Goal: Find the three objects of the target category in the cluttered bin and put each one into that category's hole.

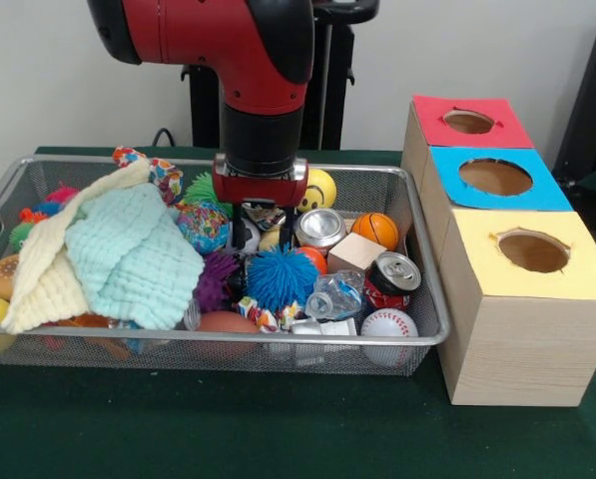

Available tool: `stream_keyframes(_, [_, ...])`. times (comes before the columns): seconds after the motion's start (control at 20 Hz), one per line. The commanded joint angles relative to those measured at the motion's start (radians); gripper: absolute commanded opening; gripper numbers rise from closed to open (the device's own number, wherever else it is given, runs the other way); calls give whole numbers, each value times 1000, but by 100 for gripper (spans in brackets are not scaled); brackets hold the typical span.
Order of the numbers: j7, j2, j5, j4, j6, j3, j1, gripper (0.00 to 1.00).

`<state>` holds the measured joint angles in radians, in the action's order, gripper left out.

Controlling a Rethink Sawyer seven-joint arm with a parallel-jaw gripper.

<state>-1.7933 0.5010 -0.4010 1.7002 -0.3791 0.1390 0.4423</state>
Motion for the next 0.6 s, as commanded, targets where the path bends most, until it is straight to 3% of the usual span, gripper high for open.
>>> stream_keyframes(0.05, [48, -59, 6, 81, -183, 62, 58, 100])
stream_keyframes(0.2, [27, -68, -5, 84, -158, 44, 54, 100])
stream_keyframes(0.35, [46, -102, 12, 68, -251, 40, 58, 100])
stream_keyframes(0.6, [55, -99, 41, 93, -287, 71, 85, 100])
